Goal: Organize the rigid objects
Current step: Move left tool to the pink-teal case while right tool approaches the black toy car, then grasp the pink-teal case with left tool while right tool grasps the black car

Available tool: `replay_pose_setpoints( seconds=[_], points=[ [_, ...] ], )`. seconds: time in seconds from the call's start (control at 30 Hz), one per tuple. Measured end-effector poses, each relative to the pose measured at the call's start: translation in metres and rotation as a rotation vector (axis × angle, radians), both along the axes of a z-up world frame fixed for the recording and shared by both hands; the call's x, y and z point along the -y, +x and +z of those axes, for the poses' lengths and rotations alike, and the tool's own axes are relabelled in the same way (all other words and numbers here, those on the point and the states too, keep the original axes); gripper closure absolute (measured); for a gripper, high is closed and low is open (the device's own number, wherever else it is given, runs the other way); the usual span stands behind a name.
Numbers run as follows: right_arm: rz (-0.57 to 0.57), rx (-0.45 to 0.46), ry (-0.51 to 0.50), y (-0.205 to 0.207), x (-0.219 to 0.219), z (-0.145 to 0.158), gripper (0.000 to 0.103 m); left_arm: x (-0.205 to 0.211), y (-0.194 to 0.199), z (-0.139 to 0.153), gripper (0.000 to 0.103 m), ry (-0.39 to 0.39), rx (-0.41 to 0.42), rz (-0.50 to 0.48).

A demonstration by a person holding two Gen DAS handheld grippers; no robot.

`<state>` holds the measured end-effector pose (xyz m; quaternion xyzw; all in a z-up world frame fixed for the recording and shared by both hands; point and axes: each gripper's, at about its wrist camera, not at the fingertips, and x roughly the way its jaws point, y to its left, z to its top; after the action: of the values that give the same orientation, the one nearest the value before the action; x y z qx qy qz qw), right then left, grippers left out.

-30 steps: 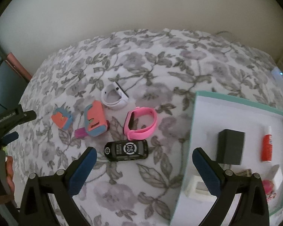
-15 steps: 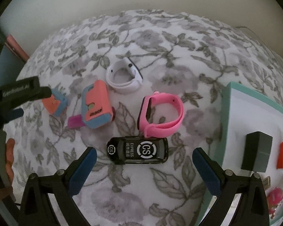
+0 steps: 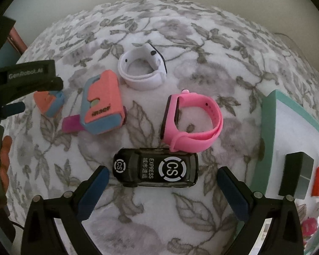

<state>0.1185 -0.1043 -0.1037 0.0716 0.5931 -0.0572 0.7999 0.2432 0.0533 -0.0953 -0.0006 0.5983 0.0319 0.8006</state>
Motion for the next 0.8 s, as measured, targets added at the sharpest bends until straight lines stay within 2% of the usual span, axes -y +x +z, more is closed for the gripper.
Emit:
replay_pose_setpoints(
  seconds=[0.2,0.27,0.3,0.33,0.37,0.47,0.57,0.67,0.8],
  points=[
    [-0.003,0.007,-0.011,0.000,-0.008,-0.005,0.001,-0.001,0.002,-0.007,0.004,-0.027,-0.032,0.004],
    [-0.007,0.009,-0.016,-0.002,-0.007,-0.004,0.005,-0.002,0.002,-0.007,0.006,-0.030,-0.030,0.004],
    [-0.006,0.010,-0.016,-0.003,-0.008,-0.003,0.006,-0.002,0.001,-0.006,0.008,-0.036,-0.028,0.003],
    [-0.007,0.012,-0.015,-0.005,-0.007,-0.001,0.009,-0.002,0.000,-0.006,0.021,-0.046,-0.027,0.001],
    [-0.009,0.014,-0.014,-0.005,-0.006,0.000,0.012,-0.003,-0.001,-0.006,0.039,-0.068,-0.030,-0.003],
    [-0.015,0.017,-0.012,-0.007,-0.003,0.002,0.017,-0.004,-0.003,-0.005,0.045,-0.059,-0.032,-0.010],
    [-0.018,0.021,-0.012,-0.009,0.001,0.005,0.024,-0.007,-0.004,-0.002,0.046,-0.065,-0.039,-0.009],
    [-0.018,0.028,-0.002,-0.011,0.003,0.005,0.024,-0.012,-0.008,0.002,0.052,-0.058,-0.039,-0.008],
    [-0.021,0.029,0.004,-0.017,0.009,0.008,0.025,-0.009,-0.019,0.015,0.055,-0.049,-0.037,-0.015]
  ],
)
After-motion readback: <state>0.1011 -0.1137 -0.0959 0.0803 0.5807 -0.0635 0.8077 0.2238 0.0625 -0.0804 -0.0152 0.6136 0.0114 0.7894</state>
